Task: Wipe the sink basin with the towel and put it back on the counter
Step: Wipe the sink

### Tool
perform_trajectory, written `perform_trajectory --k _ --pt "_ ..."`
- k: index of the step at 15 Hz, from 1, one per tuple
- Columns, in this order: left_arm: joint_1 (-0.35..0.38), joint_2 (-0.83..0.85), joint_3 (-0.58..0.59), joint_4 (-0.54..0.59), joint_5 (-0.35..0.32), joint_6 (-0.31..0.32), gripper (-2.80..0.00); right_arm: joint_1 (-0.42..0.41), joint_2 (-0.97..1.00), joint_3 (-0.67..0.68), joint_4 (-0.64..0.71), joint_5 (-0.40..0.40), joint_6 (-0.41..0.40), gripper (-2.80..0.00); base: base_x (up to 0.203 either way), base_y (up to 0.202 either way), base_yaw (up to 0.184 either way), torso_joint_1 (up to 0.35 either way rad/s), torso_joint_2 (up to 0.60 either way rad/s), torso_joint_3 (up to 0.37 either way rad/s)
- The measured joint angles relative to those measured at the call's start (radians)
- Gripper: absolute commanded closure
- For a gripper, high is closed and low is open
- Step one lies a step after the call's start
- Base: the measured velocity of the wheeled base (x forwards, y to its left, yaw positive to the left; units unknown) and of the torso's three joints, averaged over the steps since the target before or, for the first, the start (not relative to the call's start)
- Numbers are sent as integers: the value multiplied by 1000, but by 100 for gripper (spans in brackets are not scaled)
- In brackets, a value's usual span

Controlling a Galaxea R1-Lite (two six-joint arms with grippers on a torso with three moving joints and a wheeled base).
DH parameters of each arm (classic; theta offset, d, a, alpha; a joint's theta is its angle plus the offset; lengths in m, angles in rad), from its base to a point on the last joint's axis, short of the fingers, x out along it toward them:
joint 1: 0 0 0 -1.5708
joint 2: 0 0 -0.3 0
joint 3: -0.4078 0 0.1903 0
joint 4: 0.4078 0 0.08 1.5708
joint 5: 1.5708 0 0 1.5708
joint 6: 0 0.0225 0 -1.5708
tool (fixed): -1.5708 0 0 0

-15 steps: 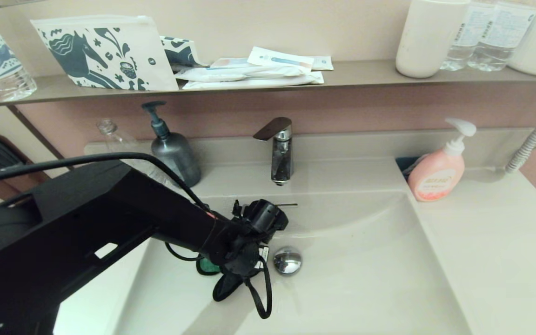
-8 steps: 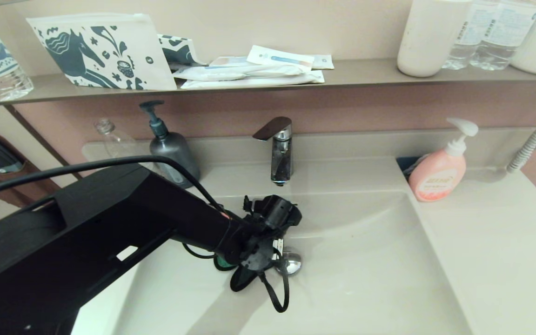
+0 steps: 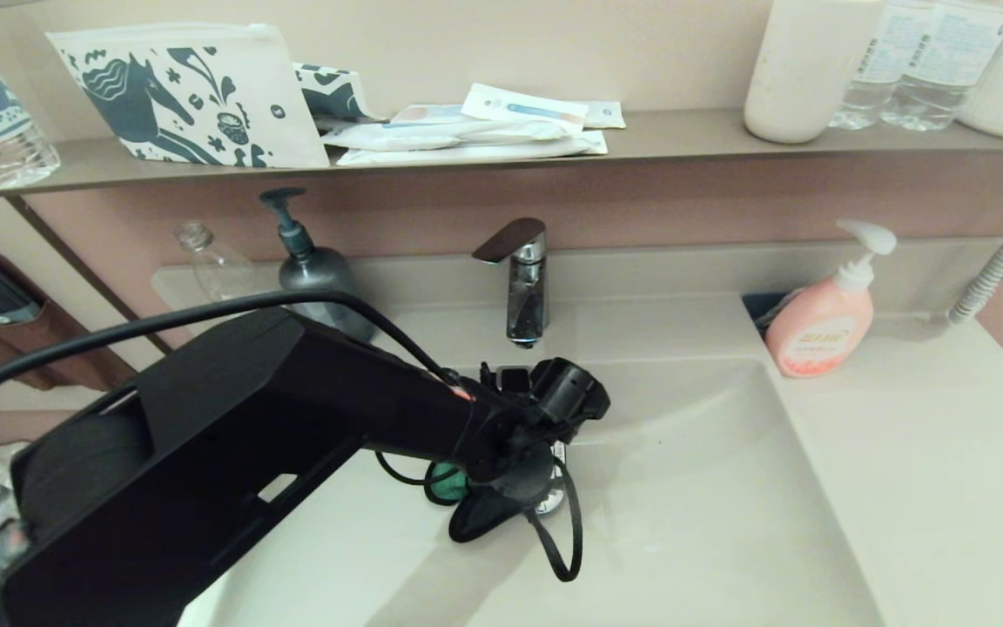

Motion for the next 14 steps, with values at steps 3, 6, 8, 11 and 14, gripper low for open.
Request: perform_trajectory --k 3,6,8,11,14 --pt "-32 37 -64 18 2 -23 0 0 0 0 0 0 0 0 0 0 0 0 0 0" --pt "-55 62 -100 18 -3 -26 0 0 0 -1 0 -1 0 0 0 0 0 0 0 0" --pt "-70 74 -132 38 -8 -46 0 0 0 0 0 0 0 0 0 0 0 0 0 0" --pt "-107 89 -226 152 -14 -126 0 0 0 0 0 0 0 0 0 0 0 0 0 0" --pt "-141 107 -341 259 -1 -207 0 0 0 0 0 0 0 0 0 0 0 0 0 0"
